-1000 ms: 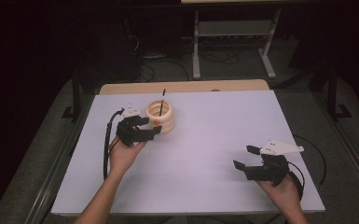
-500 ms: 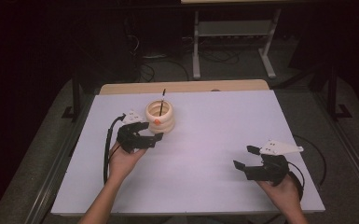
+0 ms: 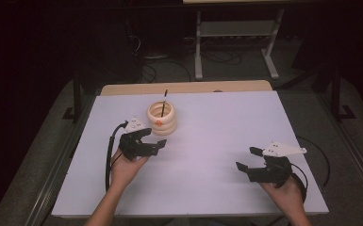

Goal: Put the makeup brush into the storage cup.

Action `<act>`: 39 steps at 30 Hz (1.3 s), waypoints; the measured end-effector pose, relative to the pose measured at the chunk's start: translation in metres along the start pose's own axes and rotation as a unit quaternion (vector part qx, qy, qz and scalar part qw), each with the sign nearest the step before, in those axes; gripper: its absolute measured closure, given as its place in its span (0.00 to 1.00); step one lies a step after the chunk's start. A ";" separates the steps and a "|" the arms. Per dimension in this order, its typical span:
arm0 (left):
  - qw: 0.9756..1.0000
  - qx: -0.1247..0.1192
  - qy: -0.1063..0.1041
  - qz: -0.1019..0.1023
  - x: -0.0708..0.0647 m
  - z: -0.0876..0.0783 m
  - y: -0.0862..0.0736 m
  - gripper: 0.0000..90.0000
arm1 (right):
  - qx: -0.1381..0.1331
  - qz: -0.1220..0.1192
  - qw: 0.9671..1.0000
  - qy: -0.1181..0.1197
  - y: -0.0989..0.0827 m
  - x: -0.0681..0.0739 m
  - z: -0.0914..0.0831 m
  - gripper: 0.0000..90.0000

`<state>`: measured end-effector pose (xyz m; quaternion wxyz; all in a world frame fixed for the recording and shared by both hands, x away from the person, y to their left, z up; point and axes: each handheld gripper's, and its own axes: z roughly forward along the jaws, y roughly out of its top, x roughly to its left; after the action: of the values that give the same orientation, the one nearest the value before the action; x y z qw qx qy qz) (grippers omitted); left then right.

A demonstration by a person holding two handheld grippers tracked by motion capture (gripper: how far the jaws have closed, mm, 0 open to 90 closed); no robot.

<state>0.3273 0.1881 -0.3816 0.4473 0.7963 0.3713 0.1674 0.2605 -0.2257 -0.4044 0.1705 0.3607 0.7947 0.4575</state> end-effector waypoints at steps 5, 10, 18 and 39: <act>1.000 -0.004 0.000 0.000 -0.004 -0.002 -0.005 0.25 | 0.000 -0.001 1.000 0.000 0.000 0.000 0.000 0.26; 1.000 -0.005 0.002 0.009 -0.006 -0.006 -0.009 0.24 | 0.001 0.002 1.000 0.000 -0.001 0.001 0.000 0.26; 1.000 -0.009 0.001 0.001 -0.009 -0.012 -0.019 0.22 | 0.001 0.001 1.000 -0.001 -0.001 0.000 0.001 0.26; 1.000 -0.007 0.002 -0.002 -0.018 -0.029 -0.041 0.20 | 0.006 0.005 1.000 -0.004 -0.003 0.001 0.001 0.24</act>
<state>0.2796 0.2053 -0.3985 0.4523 0.7924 0.3723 0.1703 0.2592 -0.2260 -0.4077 0.1693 0.3672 0.7948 0.4525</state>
